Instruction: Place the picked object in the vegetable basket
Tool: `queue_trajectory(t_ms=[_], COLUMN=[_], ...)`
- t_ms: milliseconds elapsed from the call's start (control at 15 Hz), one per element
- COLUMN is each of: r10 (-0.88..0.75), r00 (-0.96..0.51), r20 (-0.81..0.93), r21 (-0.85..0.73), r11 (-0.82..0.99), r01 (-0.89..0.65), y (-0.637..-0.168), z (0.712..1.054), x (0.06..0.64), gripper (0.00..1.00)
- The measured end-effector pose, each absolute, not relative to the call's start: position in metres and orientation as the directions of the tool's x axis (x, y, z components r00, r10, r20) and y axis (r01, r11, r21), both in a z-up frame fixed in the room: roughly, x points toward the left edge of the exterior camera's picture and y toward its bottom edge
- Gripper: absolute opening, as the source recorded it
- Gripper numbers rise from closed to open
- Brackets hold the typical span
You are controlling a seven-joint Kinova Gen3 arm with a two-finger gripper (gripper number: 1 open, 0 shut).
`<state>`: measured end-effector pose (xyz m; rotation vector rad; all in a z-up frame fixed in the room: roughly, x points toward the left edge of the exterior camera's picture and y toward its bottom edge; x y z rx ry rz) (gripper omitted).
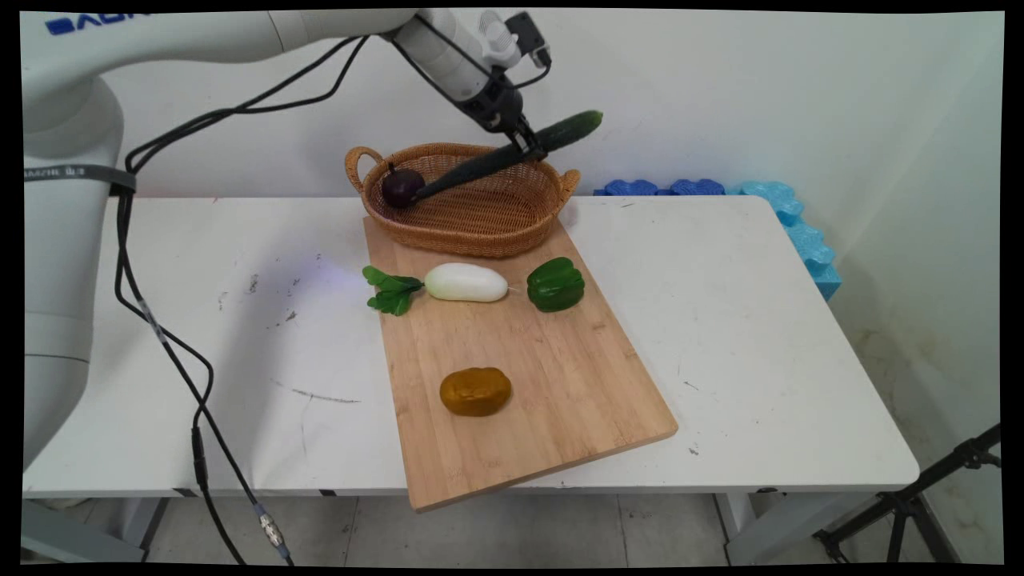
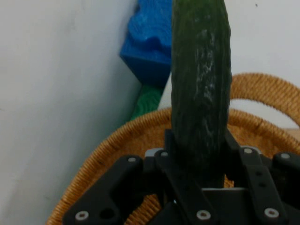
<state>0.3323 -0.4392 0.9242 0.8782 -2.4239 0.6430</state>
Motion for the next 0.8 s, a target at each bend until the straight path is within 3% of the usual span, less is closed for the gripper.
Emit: queue_trajectory(t_ms=[800], r10=[-0.476], r00=[-0.703], r20=[0.528], r21=[-0.179], r11=[0.747], r01=[-0.640], y=[-0.410], z=[0.889], x=[0.347], gripper=[0.00])
